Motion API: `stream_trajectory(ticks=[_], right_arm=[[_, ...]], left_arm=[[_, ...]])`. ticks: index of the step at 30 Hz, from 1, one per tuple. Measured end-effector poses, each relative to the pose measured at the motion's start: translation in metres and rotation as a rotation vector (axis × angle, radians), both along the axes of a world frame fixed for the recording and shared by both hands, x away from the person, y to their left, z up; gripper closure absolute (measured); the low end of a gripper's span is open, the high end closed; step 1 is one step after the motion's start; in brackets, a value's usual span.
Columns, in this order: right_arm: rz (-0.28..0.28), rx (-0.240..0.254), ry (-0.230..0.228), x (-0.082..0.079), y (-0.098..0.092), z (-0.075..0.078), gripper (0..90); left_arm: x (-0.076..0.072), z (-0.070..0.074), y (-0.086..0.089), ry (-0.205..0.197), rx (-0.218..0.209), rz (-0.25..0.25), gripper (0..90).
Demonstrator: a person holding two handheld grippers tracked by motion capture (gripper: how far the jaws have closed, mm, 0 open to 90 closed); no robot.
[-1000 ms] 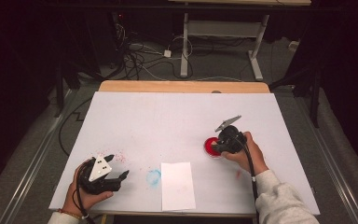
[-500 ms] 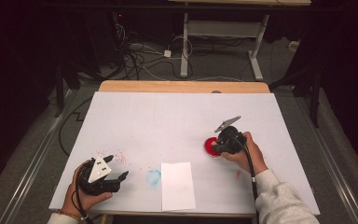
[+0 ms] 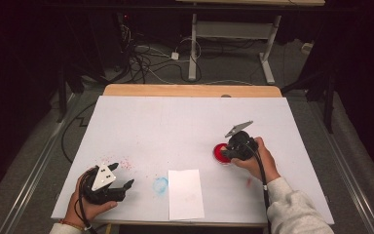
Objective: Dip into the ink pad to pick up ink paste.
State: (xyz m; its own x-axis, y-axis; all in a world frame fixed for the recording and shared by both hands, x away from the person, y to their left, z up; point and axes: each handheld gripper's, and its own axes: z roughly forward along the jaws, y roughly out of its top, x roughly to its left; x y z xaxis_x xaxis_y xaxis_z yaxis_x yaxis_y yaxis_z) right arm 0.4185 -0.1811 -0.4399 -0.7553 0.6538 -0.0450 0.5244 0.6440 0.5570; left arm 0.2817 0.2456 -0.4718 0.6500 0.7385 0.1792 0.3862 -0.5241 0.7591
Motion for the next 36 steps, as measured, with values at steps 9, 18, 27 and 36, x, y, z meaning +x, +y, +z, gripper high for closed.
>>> stream_trajectory(ticks=[9,18,27,36], right_arm=[[0.021,0.056,-0.076,-0.013,-0.005,0.033,75.5],[0.037,0.095,-0.133,-0.025,-0.012,0.065,75.4],[0.061,0.097,-0.151,-0.029,-0.005,0.079,75.3],[0.029,0.040,-0.120,-0.020,0.001,0.057,75.2]], left_arm=[[0.000,-0.002,-0.001,0.004,0.006,0.000,23.4],[-0.001,-0.001,-0.004,0.005,0.025,-0.007,23.3],[-0.002,0.000,-0.004,-0.003,0.022,-0.001,23.7],[-0.002,0.000,-0.003,-0.004,0.022,0.001,23.2]])
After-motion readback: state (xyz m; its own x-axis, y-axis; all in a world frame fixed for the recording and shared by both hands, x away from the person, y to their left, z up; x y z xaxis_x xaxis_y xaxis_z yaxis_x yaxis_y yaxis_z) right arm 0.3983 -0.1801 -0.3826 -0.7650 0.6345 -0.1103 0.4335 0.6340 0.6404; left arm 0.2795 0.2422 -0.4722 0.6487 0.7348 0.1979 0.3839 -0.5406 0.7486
